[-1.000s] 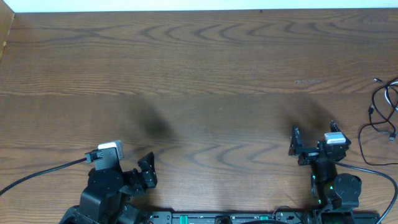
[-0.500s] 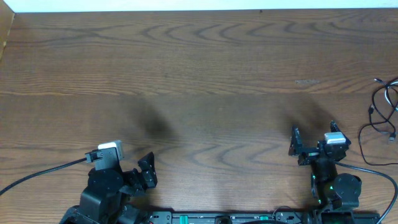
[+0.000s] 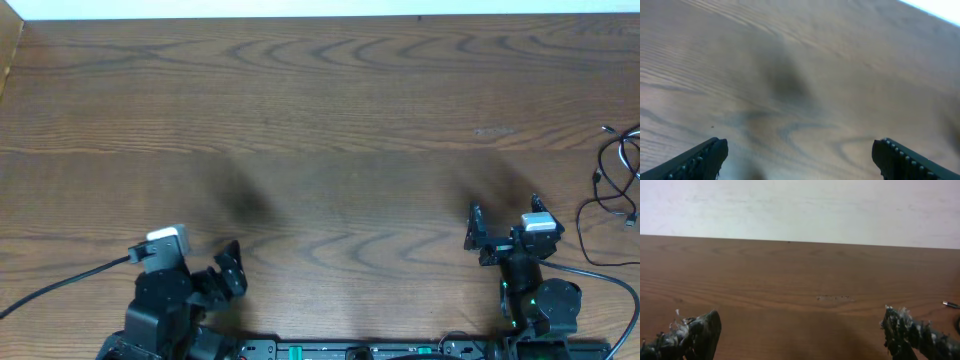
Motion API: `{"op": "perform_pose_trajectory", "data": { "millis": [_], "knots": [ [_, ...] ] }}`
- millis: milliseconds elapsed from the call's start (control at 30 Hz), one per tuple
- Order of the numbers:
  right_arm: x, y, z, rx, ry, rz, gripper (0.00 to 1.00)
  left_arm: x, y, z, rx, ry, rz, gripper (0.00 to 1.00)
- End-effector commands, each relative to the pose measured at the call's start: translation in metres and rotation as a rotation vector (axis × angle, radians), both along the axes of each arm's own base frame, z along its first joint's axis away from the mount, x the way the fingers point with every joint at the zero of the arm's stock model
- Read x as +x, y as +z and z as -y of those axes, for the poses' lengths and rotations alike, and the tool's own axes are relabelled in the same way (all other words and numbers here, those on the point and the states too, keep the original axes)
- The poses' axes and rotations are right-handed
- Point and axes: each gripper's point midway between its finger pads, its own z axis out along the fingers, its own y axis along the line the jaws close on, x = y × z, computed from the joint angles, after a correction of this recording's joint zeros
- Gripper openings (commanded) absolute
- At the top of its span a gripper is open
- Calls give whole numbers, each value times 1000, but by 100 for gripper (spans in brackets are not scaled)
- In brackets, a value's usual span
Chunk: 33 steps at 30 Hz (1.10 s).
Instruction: Untangle cables
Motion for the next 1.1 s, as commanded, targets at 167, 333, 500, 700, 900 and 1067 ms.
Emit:
{"op": "perform_pose_trajectory", "data": {
  "millis": [167, 333, 500, 700, 900, 1067],
  "knots": [
    [0, 0, -1, -14, 8, 4, 99, 28, -1, 0, 70, -43, 97, 96],
    [0, 0, -1, -14, 8, 4, 99, 47, -3, 0, 85, -48, 193, 96],
    [0, 0, -1, -14, 8, 4, 99, 61, -9, -3, 61, -17, 316, 96],
    [0, 0, -1, -14, 8, 4, 99, 72, -12, -7, 38, 11, 481, 96],
    [0, 0, -1, -15, 8, 4, 99, 79, -8, -12, 32, 38, 640, 96],
    [0, 0, -1, -14, 8, 4, 99, 83, -8, -16, 35, 58, 729, 96]
  ]
}}
